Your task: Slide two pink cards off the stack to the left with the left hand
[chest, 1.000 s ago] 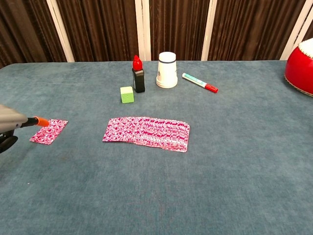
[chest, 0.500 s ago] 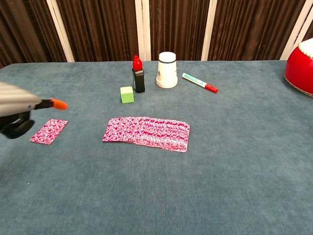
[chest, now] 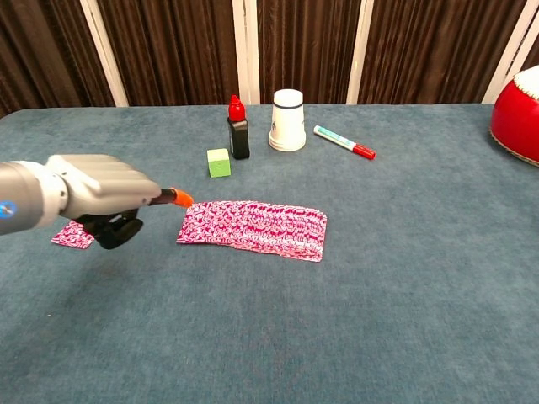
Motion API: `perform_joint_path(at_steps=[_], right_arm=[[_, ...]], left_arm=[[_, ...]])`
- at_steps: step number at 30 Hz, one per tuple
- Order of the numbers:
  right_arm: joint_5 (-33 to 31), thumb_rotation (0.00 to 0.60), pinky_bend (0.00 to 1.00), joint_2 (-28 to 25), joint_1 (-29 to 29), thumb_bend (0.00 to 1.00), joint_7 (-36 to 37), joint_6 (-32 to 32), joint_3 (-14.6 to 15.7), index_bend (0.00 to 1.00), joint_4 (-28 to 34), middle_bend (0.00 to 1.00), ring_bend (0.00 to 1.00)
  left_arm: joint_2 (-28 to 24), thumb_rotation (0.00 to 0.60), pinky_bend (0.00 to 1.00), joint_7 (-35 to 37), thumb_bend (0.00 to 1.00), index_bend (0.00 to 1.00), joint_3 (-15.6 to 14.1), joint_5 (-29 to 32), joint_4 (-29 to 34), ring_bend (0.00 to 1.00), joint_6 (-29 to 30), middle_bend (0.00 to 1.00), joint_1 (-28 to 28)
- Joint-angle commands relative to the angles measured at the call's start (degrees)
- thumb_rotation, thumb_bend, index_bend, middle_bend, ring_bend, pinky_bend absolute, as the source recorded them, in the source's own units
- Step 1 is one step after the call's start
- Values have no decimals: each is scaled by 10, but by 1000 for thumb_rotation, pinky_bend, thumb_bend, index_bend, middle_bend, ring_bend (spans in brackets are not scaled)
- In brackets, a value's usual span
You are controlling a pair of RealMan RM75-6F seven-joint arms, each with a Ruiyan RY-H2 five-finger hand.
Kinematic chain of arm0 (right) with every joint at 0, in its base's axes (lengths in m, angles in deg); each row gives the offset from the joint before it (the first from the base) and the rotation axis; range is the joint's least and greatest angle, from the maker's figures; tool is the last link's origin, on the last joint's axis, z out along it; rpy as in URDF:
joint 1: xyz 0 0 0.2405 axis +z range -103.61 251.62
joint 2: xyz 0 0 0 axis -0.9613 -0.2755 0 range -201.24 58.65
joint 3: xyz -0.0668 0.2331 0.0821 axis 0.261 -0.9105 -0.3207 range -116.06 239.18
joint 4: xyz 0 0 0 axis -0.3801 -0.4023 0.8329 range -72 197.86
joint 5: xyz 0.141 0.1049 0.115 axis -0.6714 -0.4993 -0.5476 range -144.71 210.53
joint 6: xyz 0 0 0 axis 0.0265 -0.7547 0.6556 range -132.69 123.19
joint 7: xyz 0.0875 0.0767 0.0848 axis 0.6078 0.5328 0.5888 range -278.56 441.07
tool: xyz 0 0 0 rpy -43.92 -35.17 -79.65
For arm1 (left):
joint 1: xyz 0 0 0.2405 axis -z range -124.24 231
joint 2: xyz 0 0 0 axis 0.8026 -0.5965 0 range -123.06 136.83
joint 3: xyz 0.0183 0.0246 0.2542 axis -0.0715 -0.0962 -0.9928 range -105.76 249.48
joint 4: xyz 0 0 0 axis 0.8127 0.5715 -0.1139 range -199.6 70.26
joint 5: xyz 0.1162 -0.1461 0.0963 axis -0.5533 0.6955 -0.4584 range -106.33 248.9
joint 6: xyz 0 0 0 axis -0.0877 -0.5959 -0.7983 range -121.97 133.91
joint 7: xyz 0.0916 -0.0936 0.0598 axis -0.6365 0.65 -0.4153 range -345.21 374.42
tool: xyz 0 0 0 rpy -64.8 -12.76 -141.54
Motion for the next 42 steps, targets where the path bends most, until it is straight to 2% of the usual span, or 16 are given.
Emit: perform_joint_path(at_steps=[1, 9, 19, 42], right_arm=[[-1, 600, 238, 0, 0, 284, 1, 1, 0, 14, -1, 150, 228], [-2, 600, 238, -1, 0, 284, 5, -1, -2, 13, -2, 150, 228], [0, 600, 238, -1, 0, 285, 9, -2, -1, 14, -2, 150, 228], [0, 600, 238, 3, 1, 284, 1, 2, 1, 14, -3, 150, 228]], left_arm=[[25, 600, 678, -25, 930, 71, 7, 28, -14, 749, 7, 853, 19], [55, 600, 679, -57, 930, 70, 12, 66, -28, 749, 20, 853, 43], [65, 600, 679, -77, 930, 70, 8, 103, -30, 749, 45, 853, 53], [84, 600, 679, -80, 930, 64, 3, 167, -114, 749, 10, 853, 67]])
